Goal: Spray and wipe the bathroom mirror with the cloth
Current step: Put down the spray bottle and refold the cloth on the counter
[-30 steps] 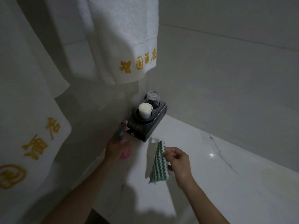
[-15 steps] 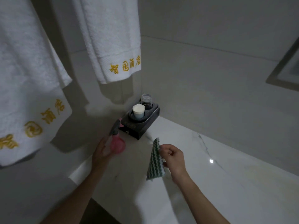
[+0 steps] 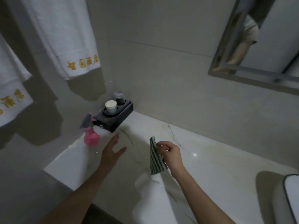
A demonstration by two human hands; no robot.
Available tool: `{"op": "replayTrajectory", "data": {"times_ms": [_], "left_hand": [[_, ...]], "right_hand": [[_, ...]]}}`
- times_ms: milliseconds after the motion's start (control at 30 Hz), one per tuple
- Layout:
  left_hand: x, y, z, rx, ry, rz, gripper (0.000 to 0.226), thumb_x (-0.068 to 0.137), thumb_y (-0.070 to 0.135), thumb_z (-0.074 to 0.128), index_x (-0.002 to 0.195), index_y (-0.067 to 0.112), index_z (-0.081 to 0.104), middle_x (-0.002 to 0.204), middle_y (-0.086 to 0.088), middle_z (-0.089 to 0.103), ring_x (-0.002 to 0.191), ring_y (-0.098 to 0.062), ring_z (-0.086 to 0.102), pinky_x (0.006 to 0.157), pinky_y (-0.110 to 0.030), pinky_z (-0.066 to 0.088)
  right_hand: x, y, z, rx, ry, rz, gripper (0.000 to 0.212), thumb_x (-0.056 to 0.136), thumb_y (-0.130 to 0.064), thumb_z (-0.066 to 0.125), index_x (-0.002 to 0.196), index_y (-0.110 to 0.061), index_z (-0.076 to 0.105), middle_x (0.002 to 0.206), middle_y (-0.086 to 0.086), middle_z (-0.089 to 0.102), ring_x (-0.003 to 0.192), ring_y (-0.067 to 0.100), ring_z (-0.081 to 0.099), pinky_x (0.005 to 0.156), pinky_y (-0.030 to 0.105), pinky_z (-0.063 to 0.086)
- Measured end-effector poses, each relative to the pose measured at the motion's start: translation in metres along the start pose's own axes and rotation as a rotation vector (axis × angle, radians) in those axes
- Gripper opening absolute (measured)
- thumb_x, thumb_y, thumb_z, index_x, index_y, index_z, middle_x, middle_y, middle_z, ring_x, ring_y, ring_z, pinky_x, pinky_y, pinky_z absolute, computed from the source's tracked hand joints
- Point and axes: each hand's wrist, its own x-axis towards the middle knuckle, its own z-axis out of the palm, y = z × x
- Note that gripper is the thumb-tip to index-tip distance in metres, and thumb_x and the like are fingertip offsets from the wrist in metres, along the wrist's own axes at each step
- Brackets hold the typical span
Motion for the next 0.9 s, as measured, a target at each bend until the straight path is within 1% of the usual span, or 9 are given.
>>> {"op": "replayTrajectory", "data": {"times_ms": [133,267,367,467,533,600,733,800,900], "left_hand": [[-0.017,0.037,0.051,0.042,-0.183,0.122,0.060,0.081,0.013,0.070,0.132,0.033,0.045,0.129,0.015,0.047,0.118,-0.004,0.044,0.095,-0.017,0.035],[-0.033,0.068,0.096,0.169,-0.393,0.352,0.058,0.079,0.015,0.072,0.129,0.031,0.047,0.129,0.018,0.044,0.119,-0.001,0.043,0.095,0.001,0.028],[-0.042,0.084,0.123,0.204,-0.584,0.484,0.055,0.076,0.027,0.070,0.126,0.029,0.046,0.130,0.012,0.047,0.118,0.005,0.041,0.102,-0.008,0.028],[-0.051,0.088,0.148,0.310,-0.696,0.557,0.068,0.068,0.055,0.052,0.127,0.023,0.053,0.128,0.010,0.054,0.117,0.008,0.040,0.107,-0.024,0.028],[-0.056,0.089,0.162,0.431,-0.732,0.565,0.071,0.066,0.062,0.044,0.124,0.025,0.057,0.128,0.006,0.058,0.120,0.002,0.044,0.109,-0.029,0.020],[-0.058,0.091,0.172,0.516,-0.733,0.568,0.052,0.075,0.050,0.053,0.117,0.023,0.063,0.122,0.004,0.064,0.117,-0.008,0.052,0.107,-0.028,0.018],[-0.057,0.090,0.178,0.517,-0.658,0.668,0.035,0.074,0.039,0.054,0.097,0.018,0.072,0.095,-0.002,0.074,0.090,-0.025,0.065,0.077,-0.023,0.033],[-0.056,0.088,0.178,0.489,-0.660,0.725,0.041,0.073,0.043,0.046,0.092,0.018,0.072,0.088,-0.004,0.073,0.081,-0.026,0.067,0.070,-0.025,0.039],[-0.048,0.087,0.179,0.530,-0.640,0.795,0.049,0.072,0.047,0.035,0.089,0.017,0.070,0.087,-0.003,0.071,0.080,-0.024,0.067,0.071,-0.028,0.045]], "right_hand": [[-0.008,0.004,-0.048,-0.069,0.031,0.000,0.009,0.080,0.004,0.065,0.085,-0.001,0.070,0.075,0.008,0.061,0.066,0.010,0.053,0.060,0.011,0.041],[-0.016,0.016,-0.090,-0.195,0.066,0.037,0.012,0.080,-0.003,0.067,0.082,-0.013,0.072,0.074,0.002,0.066,0.068,0.011,0.058,0.070,0.021,0.047],[-0.025,0.025,-0.114,-0.293,0.083,0.044,0.028,0.081,-0.002,0.062,0.073,-0.027,0.070,0.064,-0.009,0.063,0.065,0.010,0.058,0.067,0.023,0.048],[-0.035,0.031,-0.130,-0.349,0.077,0.039,0.037,0.080,-0.001,0.062,0.067,-0.035,0.065,0.061,-0.013,0.060,0.061,0.005,0.054,0.062,0.015,0.043],[-0.042,0.033,-0.137,-0.373,0.068,0.034,0.036,0.081,-0.002,0.063,0.067,-0.035,0.064,0.065,-0.009,0.062,0.064,0.006,0.055,0.061,0.013,0.041],[-0.047,0.036,-0.141,-0.389,0.065,0.029,0.035,0.083,-0.002,0.062,0.069,-0.035,0.063,0.069,-0.005,0.063,0.066,0.009,0.055,0.059,0.012,0.040],[-0.055,0.040,-0.149,-0.439,0.023,0.029,0.035,0.085,-0.003,0.060,0.074,-0.036,0.060,0.072,-0.016,0.061,0.067,0.005,0.056,0.060,0.011,0.043],[-0.055,0.047,-0.151,-0.599,-0.050,0.045,0.020,0.084,-0.010,0.061,0.089,-0.029,0.062,0.086,-0.008,0.065,0.081,0.013,0.061,0.069,0.023,0.049],[-0.054,0.062,-0.154,-0.933,-0.067,0.098,0.024,0.087,-0.022,0.061,0.111,-0.021,0.060,0.105,0.000,0.066,0.097,0.021,0.060,0.070,0.027,0.042]]}}
